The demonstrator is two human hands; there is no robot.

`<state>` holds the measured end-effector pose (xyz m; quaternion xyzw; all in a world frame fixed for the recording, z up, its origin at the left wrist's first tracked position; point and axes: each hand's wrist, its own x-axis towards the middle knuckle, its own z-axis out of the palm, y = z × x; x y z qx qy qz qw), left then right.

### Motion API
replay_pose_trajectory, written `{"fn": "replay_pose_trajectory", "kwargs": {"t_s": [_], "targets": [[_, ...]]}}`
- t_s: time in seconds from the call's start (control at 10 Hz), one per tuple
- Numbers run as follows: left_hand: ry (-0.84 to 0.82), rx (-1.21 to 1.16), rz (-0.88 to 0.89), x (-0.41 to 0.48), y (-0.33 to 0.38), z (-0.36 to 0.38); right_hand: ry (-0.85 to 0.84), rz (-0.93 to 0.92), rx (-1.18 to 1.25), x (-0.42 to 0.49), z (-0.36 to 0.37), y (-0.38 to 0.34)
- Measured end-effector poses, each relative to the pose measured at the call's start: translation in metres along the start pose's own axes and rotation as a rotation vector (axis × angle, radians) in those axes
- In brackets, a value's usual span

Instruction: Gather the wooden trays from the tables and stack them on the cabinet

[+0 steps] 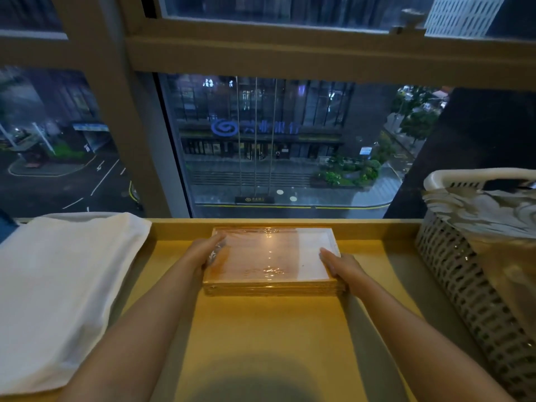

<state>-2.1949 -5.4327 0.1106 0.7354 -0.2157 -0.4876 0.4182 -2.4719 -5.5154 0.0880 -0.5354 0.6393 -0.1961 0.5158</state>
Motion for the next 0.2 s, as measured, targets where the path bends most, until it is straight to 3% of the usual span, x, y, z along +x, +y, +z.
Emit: {"fn": "replay_pose_trajectory", "kwargs": {"t_s": [0.1,0.2], "targets": [[0.079,0.068,0.064,-0.012,0.006,-0.004,0.004,-0.050,-0.051,-0.008,-0.006,-0.010],[0.158,0.283,0.217,-0.025,0.015,-0.009,0.095,-0.116,-0.140,-0.019,-0.007,-0.023]]}}
